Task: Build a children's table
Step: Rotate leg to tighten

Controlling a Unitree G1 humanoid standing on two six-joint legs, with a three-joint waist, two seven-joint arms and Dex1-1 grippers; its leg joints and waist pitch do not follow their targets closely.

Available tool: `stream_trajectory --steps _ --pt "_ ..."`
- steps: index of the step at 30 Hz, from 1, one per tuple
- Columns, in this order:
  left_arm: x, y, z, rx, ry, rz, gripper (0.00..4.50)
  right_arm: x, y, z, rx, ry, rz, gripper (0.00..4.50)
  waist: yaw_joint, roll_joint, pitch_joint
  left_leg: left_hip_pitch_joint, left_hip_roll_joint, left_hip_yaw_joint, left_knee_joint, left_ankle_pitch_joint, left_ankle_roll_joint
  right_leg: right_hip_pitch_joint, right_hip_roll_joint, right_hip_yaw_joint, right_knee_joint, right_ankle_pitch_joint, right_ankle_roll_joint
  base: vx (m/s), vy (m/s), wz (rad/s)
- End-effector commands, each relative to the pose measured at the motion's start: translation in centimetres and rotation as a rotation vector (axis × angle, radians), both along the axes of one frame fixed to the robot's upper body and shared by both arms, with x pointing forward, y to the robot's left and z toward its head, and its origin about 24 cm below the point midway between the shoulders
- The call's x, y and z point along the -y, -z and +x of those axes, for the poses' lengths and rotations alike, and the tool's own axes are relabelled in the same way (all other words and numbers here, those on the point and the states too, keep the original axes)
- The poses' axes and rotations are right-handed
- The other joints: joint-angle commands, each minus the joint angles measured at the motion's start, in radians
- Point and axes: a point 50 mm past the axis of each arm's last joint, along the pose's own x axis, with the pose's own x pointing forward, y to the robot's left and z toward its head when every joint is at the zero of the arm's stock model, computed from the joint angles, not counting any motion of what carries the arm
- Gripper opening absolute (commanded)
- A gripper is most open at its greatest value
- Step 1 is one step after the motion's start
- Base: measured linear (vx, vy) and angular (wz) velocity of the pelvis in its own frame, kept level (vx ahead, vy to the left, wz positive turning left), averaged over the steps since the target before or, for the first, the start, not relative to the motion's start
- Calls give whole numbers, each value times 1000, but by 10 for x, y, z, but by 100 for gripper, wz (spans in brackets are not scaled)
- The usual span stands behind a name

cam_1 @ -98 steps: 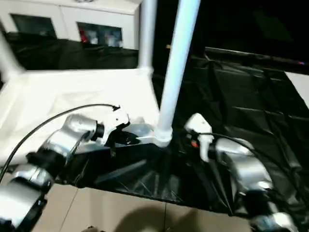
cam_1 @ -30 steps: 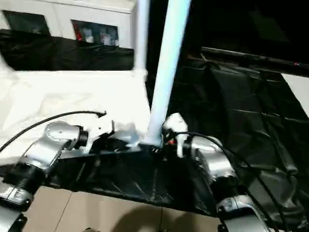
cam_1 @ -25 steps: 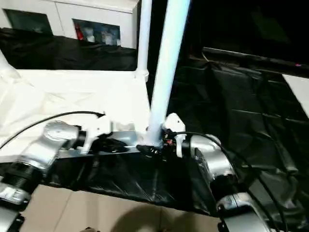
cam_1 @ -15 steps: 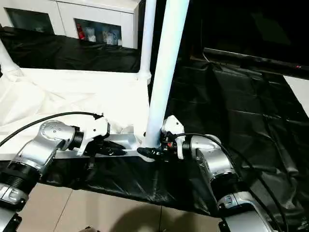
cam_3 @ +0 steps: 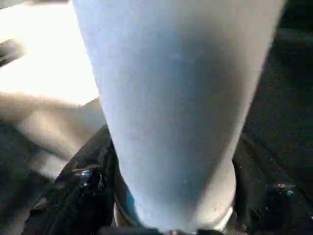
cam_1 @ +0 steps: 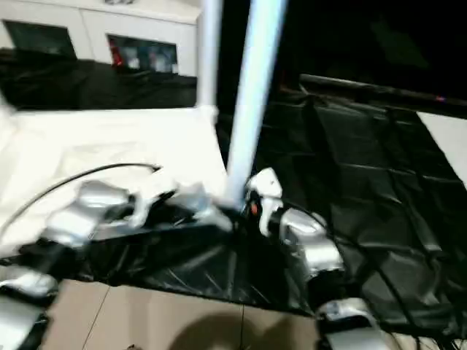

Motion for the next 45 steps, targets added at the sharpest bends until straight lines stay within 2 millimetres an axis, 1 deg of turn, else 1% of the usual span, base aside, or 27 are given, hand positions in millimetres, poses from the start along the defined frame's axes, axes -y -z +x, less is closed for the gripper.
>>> stream_trajectory --steps 1,2,3,4,7,8,9,11,13,14,15,16,19,20,21,22,23,24,26,27,28,30,32,33,35,40,45 --pt "24 11 -5 -36 -24 -33 0 -14 9 -1 -65 71 31 272 -1 8 -43 11 10 -11 -74 -441 -36 23 -38 18 -99 -534 -134 0 0 0" --pt "38 10 -4 -17 -34 -37 0 -30 6 -1 -48 83 30 272 -3 5 -44 6 11 -12 -77 -431 -32 23 -38 19 -99 -521 -129 0 0 0" --pt "42 9 -4 -11 -33 -36 0 -36 4 -1 -32 72 18 272 -2 7 -42 10 11 -11 -76 -435 -32 17 -36 19 -101 -522 -126 0 0 0" --pt "45 9 -4 -4 -34 -36 0 -43 2 -2 -5 44 -3 272 -1 9 -44 9 8 -11 -75 -444 -22 18 -35 19 -102 -521 -121 0 0 0" --pt "47 8 -4 -1 -29 -43 0 -50 -3 -3 47 13 -15 272 -2 10 -45 8 9 -9 -75 -441 -14 17 -33 20 -102 -497 -123 0 0 0" --pt "47 8 -4 3 -26 -43 0 -50 -6 -4 70 0 -16 327 -2 10 -45 5 9 -8 -76 -434 -11 19 -33 20 -101 -486 -126 0 0 0" --pt "45 9 -5 5 -16 -41 0 -47 -7 -4 78 -3 -1 327 -1 13 -45 6 9 -8 -76 -432 -9 19 -32 21 -100 -474 -130 0 0 0" --pt "38 8 -5 13 -6 -40 0 -36 -11 -3 93 -10 23 347 -2 12 -46 3 9 -8 -77 -430 -5 21 -31 21 -98 -466 -132 0 0 0" --pt "30 7 -6 15 18 -49 0 -25 -14 -2 114 -51 18 359 -2 11 -46 -3 10 -7 -77 -415 8 27 -32 22 -97 -440 -138 0 0 0" --pt "26 6 -7 22 33 -52 0 -20 -15 -1 126 -78 4 371 -1 9 -47 -5 12 -7 -77 -400 14 29 -34 22 -94 -424 -148 0 0 0" --pt "23 5 -7 26 47 -59 0 -16 -15 -1 133 -96 -11 386 0 11 -48 -5 12 -6 -76 -389 17 30 -35 23 -92 -411 -154 0 0 0" --pt "20 4 -8 19 56 -71 0 -10 -16 -1 139 -128 -25 391 1 9 -47 -5 13 -4 -75 -375 21 29 -35 24 -91 -395 -165 0 0 0" --pt "7 -2 -11 21 122 -92 0 5 -18 -5 155 -281 -73 391 5 4 -49 -9 13 0 -72 -327 37 36 -37 25 -84 -359 -183 0 0 0" --pt "3 -3 -12 24 141 -87 0 8 -19 -6 162 -331 -90 391 7 7 -51 -13 14 0 -71 -296 45 40 -38 25 -79 -322 -194 0 0 0" --pt "-2 -5 -13 27 172 -87 0 12 -19 -10 160 -401 -100 391 8 4 -52 -13 15 2 -68 -277 55 41 -36 24 -77 -288 -205 0 0 0" --pt "-8 -8 -15 27 209 -88 0 16 -21 -14 152 -490 -108 391 10 6 -52 -12 16 2 -68 -268 60 41 -37 24 -75 -276 -210 0 0 0" --pt "-9 -9 -15 26 216 -89 0 18 -21 -15 149 -510 -109 391 12 7 -54 -11 18 4 -65 -243 70 42 -37 24 -70 -242 -220 0 0 0" --pt "-13 -11 -17 17 245 -92 0 22 -22 -18 138 -572 -116 391 13 8 -60 -14 19 4 -60 -192 82 47 -36 24 -57 -154 -243 0 0 0" --pt "-17 -12 -20 6 278 -91 0 26 -23 -20 126 -622 -126 391 12 10 -60 -16 18 6 -56 -135 104 47 -31 23 -43 -45 -276 0 0 0" --pt "-19 -13 -21 3 297 -84 0 28 -23 -22 115 -653 -130 391 11 10 -60 -16 17 6 -55 -131 111 48 -30 21 -41 -21 -291 0 0 0" --pt "-21 -13 -23 -3 315 -78 0 30 -24 -23 108 -679 -135 376 13 14 -60 -14 18 5 -55 -136 110 48 -32 21 -40 -17 -298 0 0 0" --pt "-24 -13 -25 -13 345 -62 0 33 -23 -25 87 -718 -141 367 18 14 -61 -9 21 8 -53 -150 110 48 -30 21 -38 -12 -311 0 0 0" --pt "-26 -13 -28 -28 376 -59 0 35 -22 -26 72 -745 -146 347 23 14 -59 -8 22 12 -53 -158 106 48 -28 21 -38 -22 -311 0 0 0" --pt "-28 -12 -29 -32 390 -50 0 35 -22 -27 65 -756 -146 335 28 19 -57 -5 23 13 -54 -173 97 44 -30 22 -40 -45 -308 0 0 0" --pt "-31 -12 -30 -37 406 -38 0 35 -21 -29 57 -781 -151 326 32 17 -56 -4 24 15 -55 -203 82 43 -31 23 -44 -82 -300 0 0 0" --pt "-37 -13 -28 -35 404 -26 0 29 -18 -31 58 -796 -147 282 31 13 -52 -5 23 12 -60 -232 46 40 -34 25 -50 -166 -265 0 0 0" --pt "-37 -11 -26 -44 335 -44 0 25 -11 -35 37 -743 -104 271 28 15 -56 -6 21 11 -59 -211 45 43 -33 26 -46 -128 -267 0 0 0"
